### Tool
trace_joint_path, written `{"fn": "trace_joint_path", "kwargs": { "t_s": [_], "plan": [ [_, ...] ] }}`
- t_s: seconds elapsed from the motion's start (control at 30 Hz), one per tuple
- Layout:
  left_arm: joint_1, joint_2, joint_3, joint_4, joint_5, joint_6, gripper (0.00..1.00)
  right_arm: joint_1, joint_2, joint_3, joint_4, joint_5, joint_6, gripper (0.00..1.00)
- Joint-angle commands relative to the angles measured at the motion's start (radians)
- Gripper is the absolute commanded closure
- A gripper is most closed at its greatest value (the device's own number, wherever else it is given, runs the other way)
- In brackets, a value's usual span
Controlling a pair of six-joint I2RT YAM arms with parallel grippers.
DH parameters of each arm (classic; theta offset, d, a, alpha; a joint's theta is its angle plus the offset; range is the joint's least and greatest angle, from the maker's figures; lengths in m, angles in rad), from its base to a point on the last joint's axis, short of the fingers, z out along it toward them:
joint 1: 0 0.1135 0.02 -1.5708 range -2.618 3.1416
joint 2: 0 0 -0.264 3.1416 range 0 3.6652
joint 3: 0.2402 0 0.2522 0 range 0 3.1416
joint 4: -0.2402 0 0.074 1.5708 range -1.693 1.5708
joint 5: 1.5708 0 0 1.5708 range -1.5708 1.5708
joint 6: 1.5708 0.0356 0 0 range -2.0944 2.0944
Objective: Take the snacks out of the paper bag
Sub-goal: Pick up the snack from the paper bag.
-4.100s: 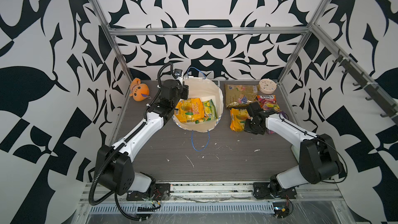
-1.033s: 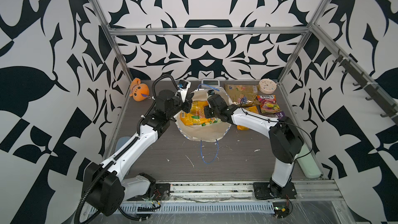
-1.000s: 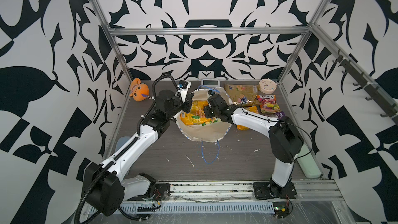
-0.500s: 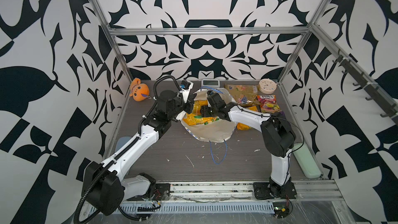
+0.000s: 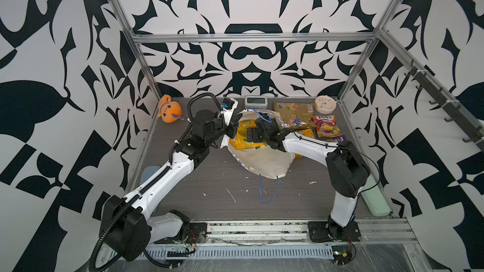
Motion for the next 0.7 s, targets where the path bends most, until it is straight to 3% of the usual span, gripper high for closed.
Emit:
{"fn": "trace_joint_path", "kwargs": {
  "t_s": [0.0, 0.13, 0.27, 0.4, 0.5, 0.67],
  "plan": [
    [-0.011, -0.025, 0.014, 0.124, 0.043, 0.006, 1.00, 0.021, -0.048, 0.003, 0.097, 0.154, -0.040, 0.00],
    [-0.018, -0.027, 0.017, 0.124, 0.046, 0.009, 1.00, 0.022, -0.010, 0.009, 0.113, 0.191, -0.048, 0.00],
    [-0.021, -0.042, 0.016, 0.105, -0.005, 0.008, 1.00, 0.022, 0.004, 0.025, 0.126, 0.104, -0.047, 0.00],
    [-0.021, -0.065, 0.003, 0.099, -0.094, -0.002, 1.00, 0.047, -0.042, -0.015, 0.123, 0.239, -0.013, 0.00],
    [-0.021, -0.072, -0.005, 0.095, -0.120, -0.005, 1.00, 0.045, -0.045, -0.029, 0.120, 0.275, 0.009, 0.00],
    [-0.021, -0.067, -0.007, 0.093, -0.109, -0.004, 1.00, 0.027, 0.018, 0.022, 0.090, 0.169, 0.040, 0.00]
  ]
}}
